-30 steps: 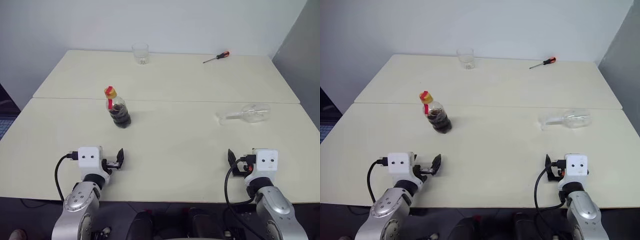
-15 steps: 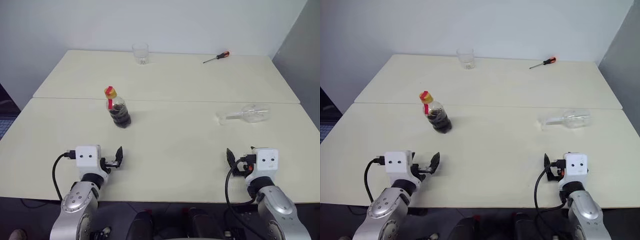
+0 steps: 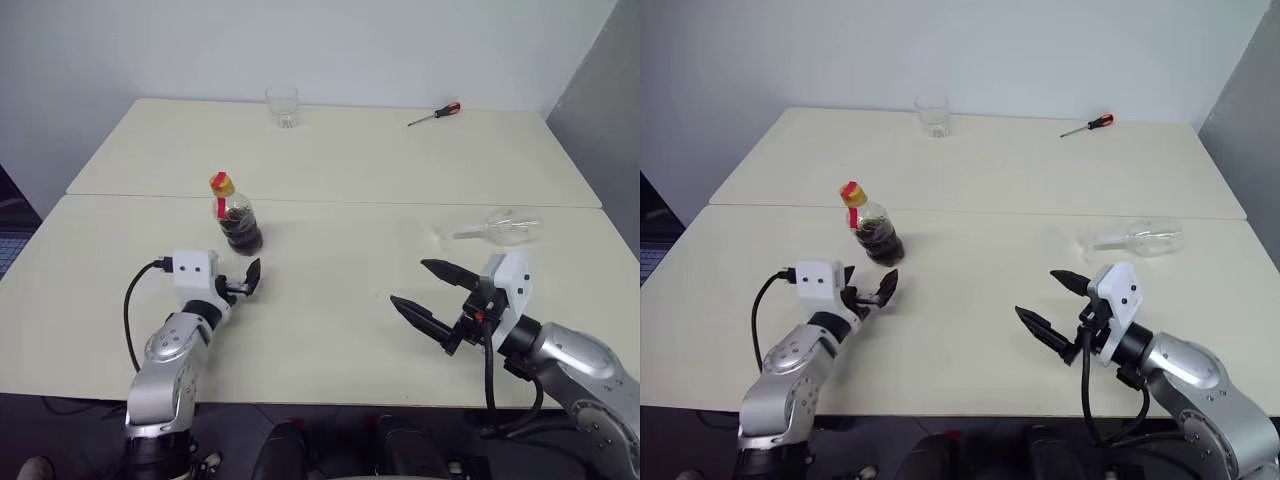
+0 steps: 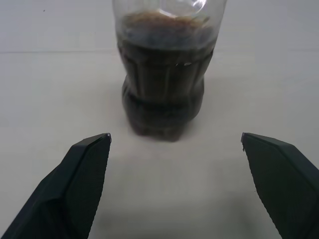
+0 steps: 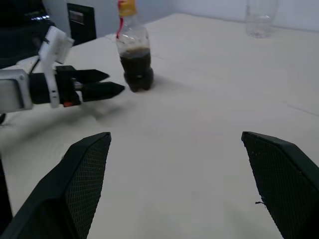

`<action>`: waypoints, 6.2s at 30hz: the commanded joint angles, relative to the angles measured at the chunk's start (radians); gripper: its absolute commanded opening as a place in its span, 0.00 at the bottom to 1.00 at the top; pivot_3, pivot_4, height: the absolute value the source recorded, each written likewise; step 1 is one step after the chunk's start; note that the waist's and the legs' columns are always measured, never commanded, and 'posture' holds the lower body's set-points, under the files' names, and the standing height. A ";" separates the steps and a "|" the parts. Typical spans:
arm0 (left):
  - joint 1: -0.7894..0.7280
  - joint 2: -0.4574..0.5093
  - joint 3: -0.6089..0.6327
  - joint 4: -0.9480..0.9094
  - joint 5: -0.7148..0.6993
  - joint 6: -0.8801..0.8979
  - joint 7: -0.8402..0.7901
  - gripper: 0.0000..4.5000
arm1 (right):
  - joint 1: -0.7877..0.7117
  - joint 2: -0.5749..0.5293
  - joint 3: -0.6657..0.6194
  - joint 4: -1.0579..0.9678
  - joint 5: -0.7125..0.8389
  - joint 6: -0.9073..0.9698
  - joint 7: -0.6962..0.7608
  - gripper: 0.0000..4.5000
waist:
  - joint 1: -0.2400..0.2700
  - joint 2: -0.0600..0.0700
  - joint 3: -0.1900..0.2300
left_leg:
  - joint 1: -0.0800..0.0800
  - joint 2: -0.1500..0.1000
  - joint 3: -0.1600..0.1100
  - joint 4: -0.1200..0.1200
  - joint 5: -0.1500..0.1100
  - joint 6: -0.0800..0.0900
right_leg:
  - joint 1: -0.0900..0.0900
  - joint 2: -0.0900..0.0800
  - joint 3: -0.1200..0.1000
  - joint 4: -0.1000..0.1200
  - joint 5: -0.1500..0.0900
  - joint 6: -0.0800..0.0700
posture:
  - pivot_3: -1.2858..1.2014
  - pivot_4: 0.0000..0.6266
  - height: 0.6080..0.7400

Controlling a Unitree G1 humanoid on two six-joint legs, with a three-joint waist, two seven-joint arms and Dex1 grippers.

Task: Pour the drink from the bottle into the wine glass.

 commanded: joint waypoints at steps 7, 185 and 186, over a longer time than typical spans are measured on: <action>-0.078 -0.003 -0.002 0.051 0.025 -0.074 0.015 0.99 | -0.101 -0.001 0.046 0.052 0.012 -0.028 0.006 1.00 | 0.000 0.000 0.000 | 0.000 0.000 0.000 0.000 0.000 0.000 | 0.000 0.000 0.000 0.000 0.000 0.000 | 0.52 0.24 1.00; -0.409 0.210 -0.200 -0.142 -0.380 0.284 -0.568 0.44 | -1.024 0.174 0.039 0.567 0.279 0.402 0.191 1.00 | -0.006 0.005 0.005 | -0.018 0.001 -0.002 0.015 0.001 0.001 | -0.020 -0.002 -0.001 0.019 0.001 -0.002 | 0.52 0.24 1.00; -0.409 0.210 -0.196 -0.137 -0.382 0.291 -0.560 0.44 | -1.022 0.172 0.038 0.562 0.277 0.401 0.180 1.00 | -0.006 0.005 0.005 | -0.018 0.002 -0.002 0.015 0.001 0.001 | -0.020 -0.002 -0.001 0.019 0.001 -0.002 | 0.52 0.24 1.00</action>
